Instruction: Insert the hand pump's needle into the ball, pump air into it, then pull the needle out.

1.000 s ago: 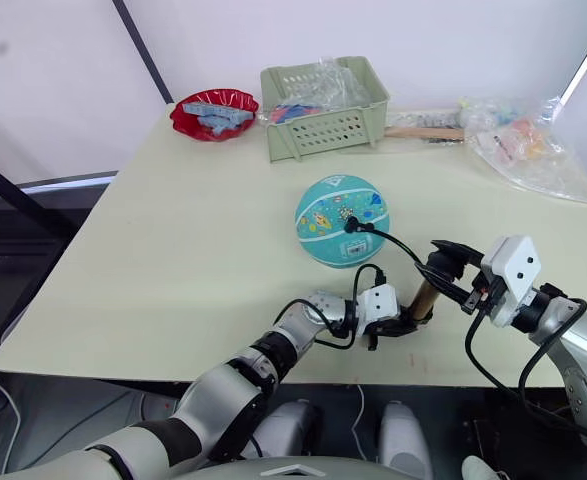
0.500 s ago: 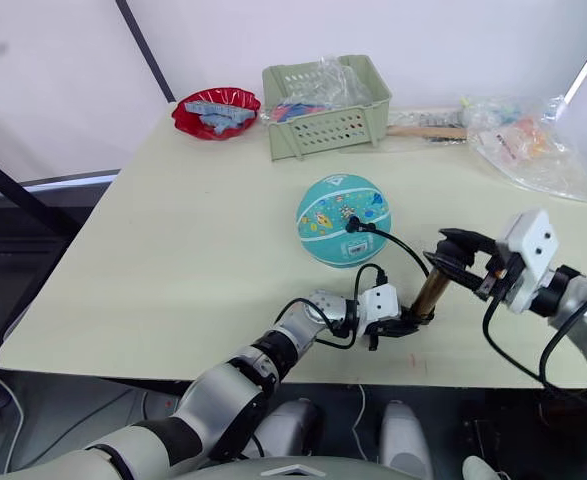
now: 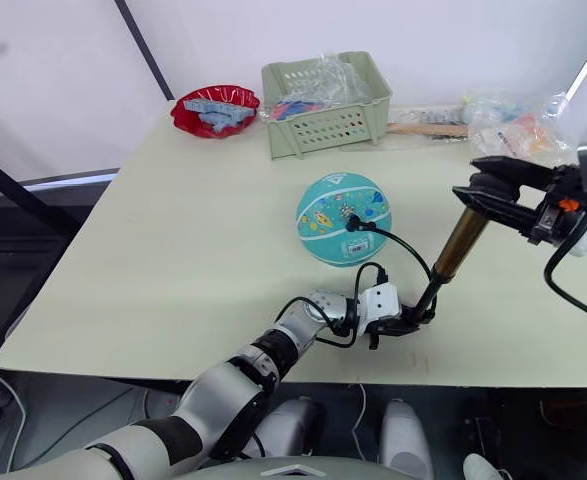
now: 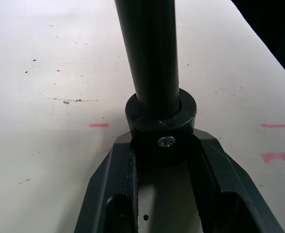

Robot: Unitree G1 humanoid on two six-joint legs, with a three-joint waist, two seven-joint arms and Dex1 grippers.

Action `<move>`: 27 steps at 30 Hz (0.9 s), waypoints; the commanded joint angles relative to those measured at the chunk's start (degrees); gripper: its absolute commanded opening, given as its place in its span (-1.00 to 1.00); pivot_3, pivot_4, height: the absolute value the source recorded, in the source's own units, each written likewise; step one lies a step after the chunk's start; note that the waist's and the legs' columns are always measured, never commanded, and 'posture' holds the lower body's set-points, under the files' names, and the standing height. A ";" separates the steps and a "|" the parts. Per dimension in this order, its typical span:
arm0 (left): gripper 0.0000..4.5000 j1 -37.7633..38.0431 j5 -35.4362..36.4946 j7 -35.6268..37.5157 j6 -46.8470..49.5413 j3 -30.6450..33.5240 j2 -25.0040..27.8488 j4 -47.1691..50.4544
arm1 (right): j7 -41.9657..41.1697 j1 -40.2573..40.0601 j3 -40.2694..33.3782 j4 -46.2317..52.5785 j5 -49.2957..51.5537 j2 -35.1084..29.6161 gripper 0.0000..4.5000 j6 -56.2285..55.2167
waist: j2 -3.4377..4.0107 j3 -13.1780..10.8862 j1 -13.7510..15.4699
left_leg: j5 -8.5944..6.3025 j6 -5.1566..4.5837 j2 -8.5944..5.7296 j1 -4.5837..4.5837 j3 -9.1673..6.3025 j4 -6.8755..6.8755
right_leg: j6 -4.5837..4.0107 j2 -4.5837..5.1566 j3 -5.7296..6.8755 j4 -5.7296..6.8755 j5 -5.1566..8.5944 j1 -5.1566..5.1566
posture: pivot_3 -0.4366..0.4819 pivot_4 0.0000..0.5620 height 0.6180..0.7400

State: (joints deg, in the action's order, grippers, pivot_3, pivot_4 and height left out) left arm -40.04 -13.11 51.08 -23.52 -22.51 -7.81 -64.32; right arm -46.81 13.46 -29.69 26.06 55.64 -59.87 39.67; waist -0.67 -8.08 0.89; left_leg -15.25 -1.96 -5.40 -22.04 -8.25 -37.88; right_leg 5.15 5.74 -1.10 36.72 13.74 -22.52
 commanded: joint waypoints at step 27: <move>-0.58 2.01 -2.70 1.01 1.62 -2.30 0.22 -3.37 | -1.01 -15.80 11.76 1.58 -15.06 15.29 -0.28 -12.03 | -0.27 0.08 -0.04 | 0.00 0.01 0.02 0.19 0.00 0.00 | 0.01 -0.05 -0.02 0.03 0.01 0.13 | -0.05 -0.47 1.00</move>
State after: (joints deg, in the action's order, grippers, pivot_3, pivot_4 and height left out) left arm -40.06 -13.34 51.01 -23.42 -22.53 -7.59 -64.52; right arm -46.84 -0.31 -21.93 28.65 43.21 -45.00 27.83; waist -0.94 -8.00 0.85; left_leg -15.26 -1.95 -5.38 -21.83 -8.26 -37.87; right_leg 5.16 5.69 -1.11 36.75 13.75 -22.38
